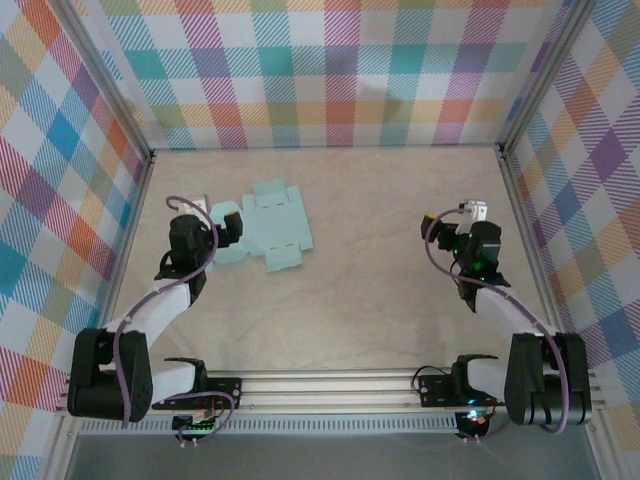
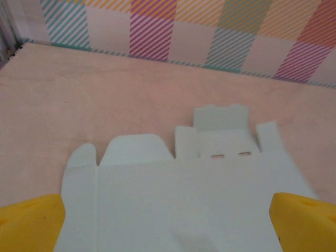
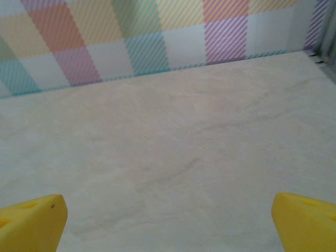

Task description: Fold the paper box

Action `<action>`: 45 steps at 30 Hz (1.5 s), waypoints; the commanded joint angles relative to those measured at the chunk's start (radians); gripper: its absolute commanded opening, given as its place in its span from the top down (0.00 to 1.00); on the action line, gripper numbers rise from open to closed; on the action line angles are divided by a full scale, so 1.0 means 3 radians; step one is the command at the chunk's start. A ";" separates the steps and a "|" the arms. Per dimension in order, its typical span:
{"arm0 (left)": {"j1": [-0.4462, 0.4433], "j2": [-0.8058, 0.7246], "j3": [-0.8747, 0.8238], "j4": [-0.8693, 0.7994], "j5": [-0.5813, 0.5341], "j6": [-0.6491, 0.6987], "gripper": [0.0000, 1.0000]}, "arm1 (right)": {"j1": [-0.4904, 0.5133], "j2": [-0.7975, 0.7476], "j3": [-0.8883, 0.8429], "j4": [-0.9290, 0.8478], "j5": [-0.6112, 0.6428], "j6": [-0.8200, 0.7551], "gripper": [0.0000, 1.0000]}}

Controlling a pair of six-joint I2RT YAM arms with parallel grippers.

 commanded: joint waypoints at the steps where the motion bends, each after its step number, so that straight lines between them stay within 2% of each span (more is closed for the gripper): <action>1: -0.0004 -0.0086 0.0262 -0.0830 0.0317 -0.0332 0.00 | 0.0089 -0.0035 0.0318 -0.0865 -0.0545 0.0670 0.00; 4: -0.0014 -0.0244 0.0423 -0.1230 0.0411 -0.0315 0.00 | 0.0175 0.0118 0.0476 -0.0881 -0.1045 0.1230 0.00; 8: -0.0028 -0.0534 0.0542 -0.1631 0.0392 -0.0227 0.00 | 0.0464 0.0573 0.0866 -0.1035 -0.1340 0.1703 0.00; 10: -0.0028 -0.0692 0.0556 -0.1784 0.0364 -0.0207 0.00 | 0.0707 0.0870 0.0953 -0.0794 -0.1326 0.1936 0.00; 15: -0.0038 -0.1049 0.0501 -0.2111 0.0364 -0.0178 0.00 | 0.1257 0.1659 0.1489 -0.0834 -0.1239 0.2330 0.01; 18: -0.0042 -0.1257 0.0395 -0.2192 0.0294 -0.0171 0.00 | 0.1574 0.2057 0.1927 -0.1137 -0.1015 0.2523 0.07; 21: -0.0043 -0.1416 0.0316 -0.2308 0.0192 -0.0095 0.00 | 0.1788 0.2390 0.2304 -0.1386 -0.0910 0.2797 0.18; 24: -0.0046 -0.1513 0.0271 -0.2384 0.0127 -0.0051 0.00 | 0.1886 0.2661 0.2494 -0.1429 -0.0934 0.3148 0.28; 29: -0.0042 -0.1533 0.0228 -0.2367 0.0130 -0.0051 0.00 | 0.1960 0.2994 0.2665 -0.1344 -0.1159 0.3528 0.34; 35: -0.0042 -0.1507 0.0181 -0.2335 0.0096 -0.0081 0.00 | 0.1983 0.3199 0.2859 -0.1250 -0.1331 0.3548 0.41; 41: -0.0043 -0.1473 0.0144 -0.2271 0.0199 -0.0136 0.00 | 0.1982 0.3407 0.3060 -0.1282 -0.1401 0.3558 0.60; 45: -0.0046 -0.1463 0.0139 -0.2284 0.0249 -0.0151 0.00 | 0.1982 0.3423 0.3147 -0.1320 -0.1413 0.3514 0.78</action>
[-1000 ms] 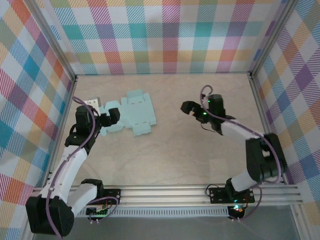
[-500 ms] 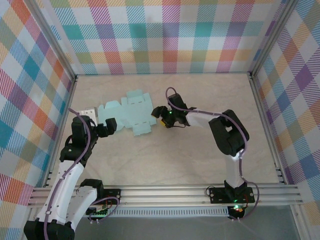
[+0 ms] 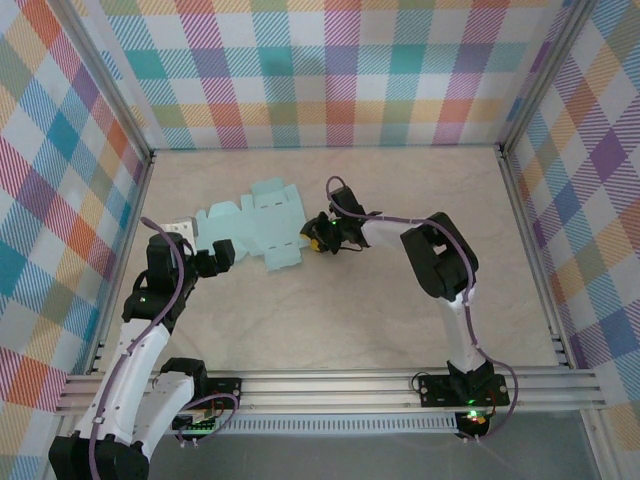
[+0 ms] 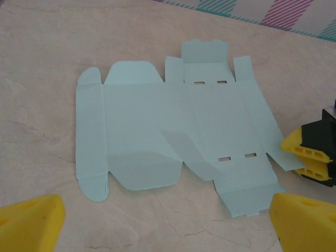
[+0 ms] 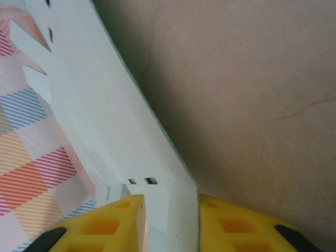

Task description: Fold the paper box

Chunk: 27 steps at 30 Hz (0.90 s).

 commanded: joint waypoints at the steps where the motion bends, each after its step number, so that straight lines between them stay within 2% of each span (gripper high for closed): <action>1: -0.0020 -0.0009 -0.0041 0.0012 0.0076 -0.0046 0.00 | 0.0018 -0.0002 0.0137 -0.0102 -0.0075 -0.0038 0.84; 3: -0.0022 -0.0010 -0.0044 0.0016 0.0090 -0.0046 0.00 | 0.0018 -0.0064 0.0130 -0.0183 -0.0033 -0.0120 0.99; 4: -0.0020 -0.0005 -0.0044 0.0028 0.0101 -0.0051 0.00 | 0.0014 -0.0103 0.0116 -0.0229 -0.0004 -0.0175 1.00; 10: -0.0054 0.0133 -0.0155 0.0439 0.0290 -0.0315 0.00 | -0.0032 -0.0514 -0.0184 -0.0551 0.0264 -0.0726 1.00; 13: -0.0138 0.0278 -0.0184 0.0655 0.0336 -0.0466 0.00 | -0.0101 -0.0776 -0.0411 -0.0827 0.0398 -0.1061 1.00; 16: -0.0276 0.0467 -0.0158 0.0810 0.0334 -0.0506 0.00 | -0.0199 -0.1043 -0.0689 -0.1032 0.0357 -0.1399 1.00; 20: -0.0516 0.0810 -0.0069 0.0963 0.0284 -0.0524 0.00 | -0.0402 -0.1439 -0.1217 -0.1185 0.0315 -0.1630 1.00; 27: -0.1124 0.1548 0.0183 0.1303 0.0145 -0.0609 0.00 | -0.0759 -0.2159 -0.1945 -0.1286 0.0233 -0.1792 1.00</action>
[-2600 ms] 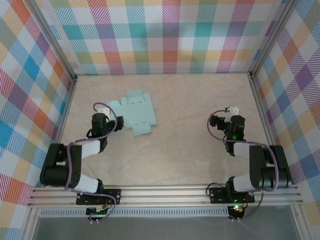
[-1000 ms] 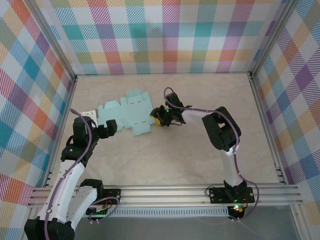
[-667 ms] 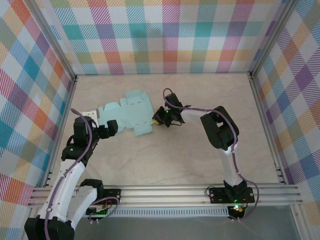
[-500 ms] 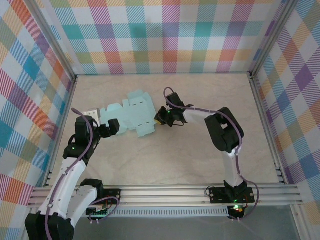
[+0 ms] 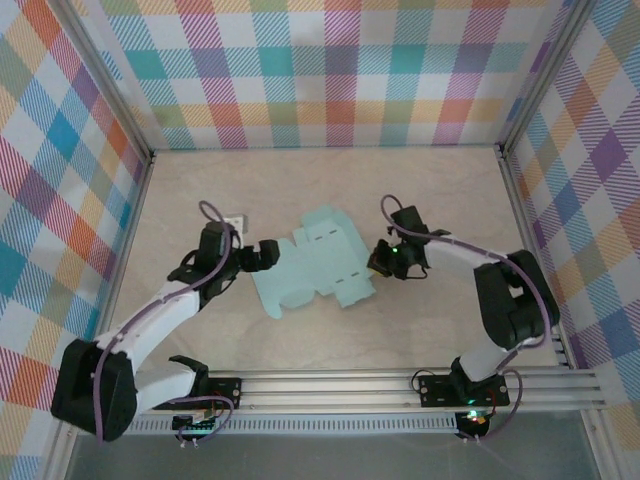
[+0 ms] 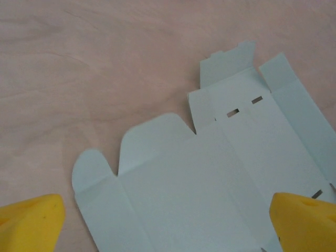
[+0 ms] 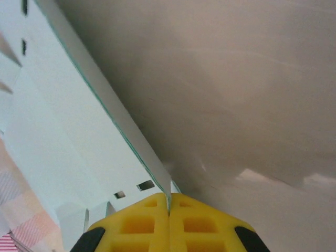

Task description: Fold the paper box

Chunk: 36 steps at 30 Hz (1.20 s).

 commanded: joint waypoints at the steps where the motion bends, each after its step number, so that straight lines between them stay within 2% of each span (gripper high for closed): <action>1: -0.0229 0.0305 0.0224 0.0360 -0.0033 -0.0148 0.00 | -0.0038 -0.0299 -0.0184 -0.0134 -0.0079 -0.0236 0.96; 3: -0.0304 0.0519 0.0251 0.0547 0.0056 -0.0284 0.00 | -0.0034 -0.0409 -0.0292 -0.0002 -0.0119 -0.0302 0.75; 5: -0.0319 0.0711 0.0234 0.0777 0.0159 -0.0478 0.00 | -0.0060 -0.0514 -0.0350 0.0105 -0.0074 -0.0467 0.44; 6: -0.0326 0.0777 0.0221 0.0880 0.0210 -0.0542 0.00 | -0.0079 -0.0546 -0.0339 0.0114 -0.0013 -0.0589 0.35; 11: -0.0393 0.0940 0.0215 0.0910 0.0278 -0.0612 0.00 | -0.0273 -0.0407 0.0044 0.0046 0.0195 -0.1421 0.16; 15: -0.0569 0.0859 0.0089 0.0780 0.0151 -0.0618 0.00 | -0.0373 -0.0042 0.0449 -0.0014 0.0067 -0.1926 0.15; 18: -0.0618 0.0824 -0.0113 0.0881 0.0131 -0.0730 0.00 | -0.0474 0.0264 0.0736 -0.0064 -0.0206 -0.1980 0.17; 21: -0.0618 0.0846 -0.0261 0.0928 0.0108 -0.0749 0.00 | -0.0521 0.0505 0.0950 -0.0160 -0.0308 -0.2015 0.18; 28: -0.0618 0.1049 -0.0316 0.0908 -0.0004 -0.0703 0.00 | -0.0553 0.0830 0.1051 -0.0204 -0.0624 -0.1998 0.21; 33: -0.0618 0.1166 -0.0422 0.1058 -0.0045 -0.0763 0.00 | -0.0547 0.0927 0.1048 -0.0222 -0.0888 -0.1948 0.27; 36: -0.0618 0.1203 -0.0449 0.1105 -0.0063 -0.0771 0.00 | -0.0528 0.0963 0.1075 -0.0303 -0.0953 -0.1991 0.38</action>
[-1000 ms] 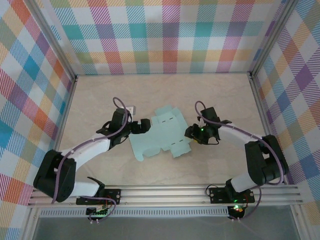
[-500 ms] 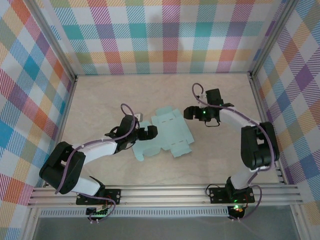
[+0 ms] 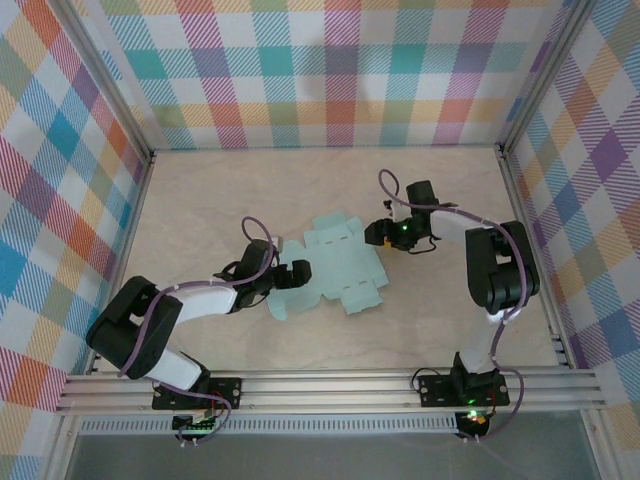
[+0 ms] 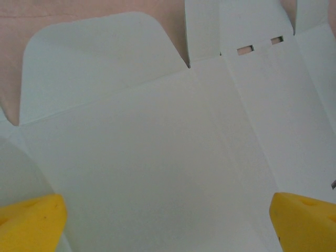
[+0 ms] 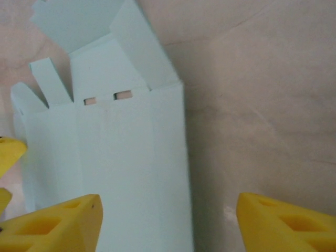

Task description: Fold the paper box

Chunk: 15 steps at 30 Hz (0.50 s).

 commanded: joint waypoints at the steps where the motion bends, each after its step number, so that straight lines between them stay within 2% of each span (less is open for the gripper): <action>1: -0.0005 0.0120 -0.0125 -0.0002 -0.0061 -0.0076 0.00 | 0.0020 0.0050 0.0096 -0.0150 -0.0256 -0.0079 0.40; 3: -0.0005 0.0125 -0.0130 0.0021 -0.0060 -0.0082 0.00 | 0.0035 0.0062 0.0097 -0.0180 -0.0284 -0.0111 0.46; 7: -0.0005 0.0113 -0.0140 0.0016 -0.0082 -0.0082 0.00 | 0.0046 0.0109 0.0079 -0.0205 -0.0320 -0.0161 0.47; 15: -0.0005 0.0048 -0.0171 -0.0036 -0.0141 -0.0072 0.00 | 0.0046 0.0018 -0.0153 0.0015 -0.0309 -0.0135 0.57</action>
